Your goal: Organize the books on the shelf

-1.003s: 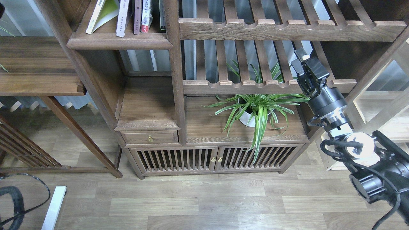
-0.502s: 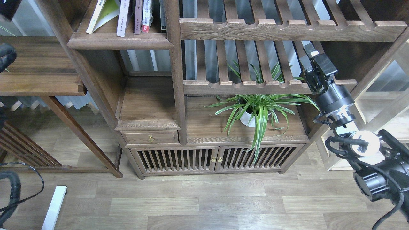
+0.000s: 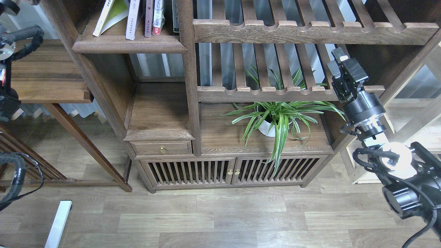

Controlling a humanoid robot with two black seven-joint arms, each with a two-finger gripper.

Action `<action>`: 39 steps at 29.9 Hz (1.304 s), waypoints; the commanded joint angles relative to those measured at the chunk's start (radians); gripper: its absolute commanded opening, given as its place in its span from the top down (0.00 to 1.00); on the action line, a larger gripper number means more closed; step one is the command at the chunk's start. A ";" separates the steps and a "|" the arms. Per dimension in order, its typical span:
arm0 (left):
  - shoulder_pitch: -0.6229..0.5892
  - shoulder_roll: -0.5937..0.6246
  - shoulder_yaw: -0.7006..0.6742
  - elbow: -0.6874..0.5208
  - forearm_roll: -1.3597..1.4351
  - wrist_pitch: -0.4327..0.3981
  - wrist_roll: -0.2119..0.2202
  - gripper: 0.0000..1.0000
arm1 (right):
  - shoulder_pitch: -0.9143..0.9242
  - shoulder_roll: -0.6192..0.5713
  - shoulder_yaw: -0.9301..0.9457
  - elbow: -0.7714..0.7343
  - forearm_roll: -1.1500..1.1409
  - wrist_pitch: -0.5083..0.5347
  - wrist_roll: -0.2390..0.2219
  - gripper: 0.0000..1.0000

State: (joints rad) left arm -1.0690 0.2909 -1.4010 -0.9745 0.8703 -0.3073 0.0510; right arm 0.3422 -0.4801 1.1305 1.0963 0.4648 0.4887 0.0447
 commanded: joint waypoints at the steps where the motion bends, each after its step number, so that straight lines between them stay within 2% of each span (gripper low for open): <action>1: -0.034 -0.001 0.051 0.049 -0.004 0.008 -0.010 0.97 | -0.012 -0.002 0.008 0.001 0.001 0.000 0.000 0.34; 7: -0.098 -0.013 0.109 0.125 -0.004 0.039 -0.013 0.87 | -0.026 -0.002 0.041 0.001 0.002 0.000 -0.002 0.34; 12: -0.106 -0.018 0.135 0.134 -0.008 0.077 -0.020 0.80 | -0.028 -0.002 0.041 0.001 0.002 0.000 -0.002 0.34; 19: -0.106 -0.021 0.163 0.132 -0.010 0.120 -0.023 0.58 | -0.028 -0.002 0.043 -0.001 0.002 0.000 -0.002 0.34; 23: -0.104 -0.021 0.169 0.132 -0.010 0.149 -0.043 0.47 | -0.025 0.000 0.041 0.001 0.002 0.000 -0.002 0.34; 28: -0.106 -0.022 0.183 0.126 -0.014 0.157 -0.069 0.40 | -0.025 0.000 0.041 -0.001 0.002 0.000 -0.002 0.34; 36: -0.120 -0.042 0.191 0.105 -0.060 0.155 -0.072 0.32 | -0.023 0.000 0.041 -0.004 0.000 0.000 -0.002 0.34; 39: -0.121 -0.041 0.189 0.105 -0.099 0.152 -0.089 0.25 | -0.022 0.005 0.040 -0.006 0.000 0.000 -0.002 0.34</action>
State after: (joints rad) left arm -1.1881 0.2503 -1.2103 -0.8687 0.8050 -0.1505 -0.0237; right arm 0.3193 -0.4793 1.1710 1.0919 0.4649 0.4887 0.0429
